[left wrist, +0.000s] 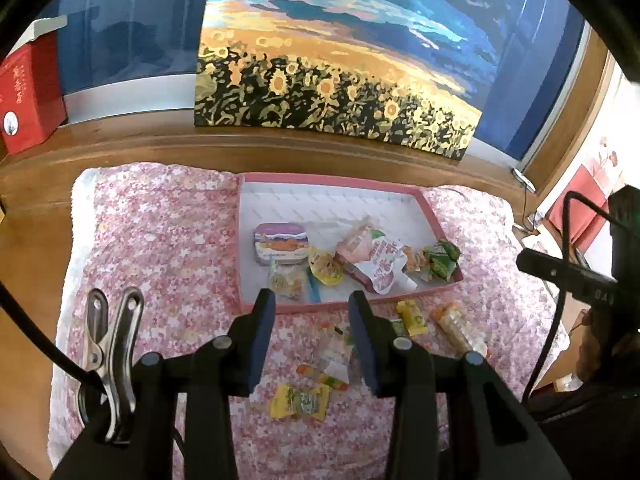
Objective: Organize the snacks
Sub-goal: 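Withdraw both open tools from the tray back over the remaining snacks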
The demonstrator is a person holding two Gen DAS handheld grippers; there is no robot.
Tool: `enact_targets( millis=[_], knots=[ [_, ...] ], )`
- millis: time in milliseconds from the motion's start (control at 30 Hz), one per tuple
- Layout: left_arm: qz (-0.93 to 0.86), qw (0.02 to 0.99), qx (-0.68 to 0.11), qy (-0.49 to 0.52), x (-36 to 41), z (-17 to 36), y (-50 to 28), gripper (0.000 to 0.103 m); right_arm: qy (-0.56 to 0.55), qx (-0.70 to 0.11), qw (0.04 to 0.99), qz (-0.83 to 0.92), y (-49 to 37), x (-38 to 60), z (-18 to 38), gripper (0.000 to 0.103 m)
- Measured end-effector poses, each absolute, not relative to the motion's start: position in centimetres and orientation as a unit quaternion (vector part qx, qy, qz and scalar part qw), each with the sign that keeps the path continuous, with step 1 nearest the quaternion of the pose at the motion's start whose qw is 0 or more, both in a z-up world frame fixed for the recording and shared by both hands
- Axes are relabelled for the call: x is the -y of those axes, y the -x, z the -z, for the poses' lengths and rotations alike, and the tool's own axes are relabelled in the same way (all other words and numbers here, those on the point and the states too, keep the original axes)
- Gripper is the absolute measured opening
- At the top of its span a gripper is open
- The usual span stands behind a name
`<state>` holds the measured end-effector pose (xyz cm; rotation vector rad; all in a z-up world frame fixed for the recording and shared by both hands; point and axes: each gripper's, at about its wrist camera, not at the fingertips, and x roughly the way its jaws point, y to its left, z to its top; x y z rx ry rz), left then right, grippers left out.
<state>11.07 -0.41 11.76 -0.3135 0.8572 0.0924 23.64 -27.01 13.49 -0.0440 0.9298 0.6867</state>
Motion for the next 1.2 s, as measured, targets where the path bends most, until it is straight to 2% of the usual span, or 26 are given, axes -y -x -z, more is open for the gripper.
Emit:
enact_targets(
  millis=[567,1200],
  knots=[
    [-0.055,0.896,-0.411,0.159,0.5,-11.7,-9.1,0.041,0.022,-0.434,0.837,-0.331,-21.8,27.7,-13.8,0.051],
    [-0.042,0.841,-0.510,0.179,2.1,-5.5,-6.6,0.041,0.021,-0.554,0.781,-0.287,-19.9,28.8,-6.8,0.051]
  ],
)
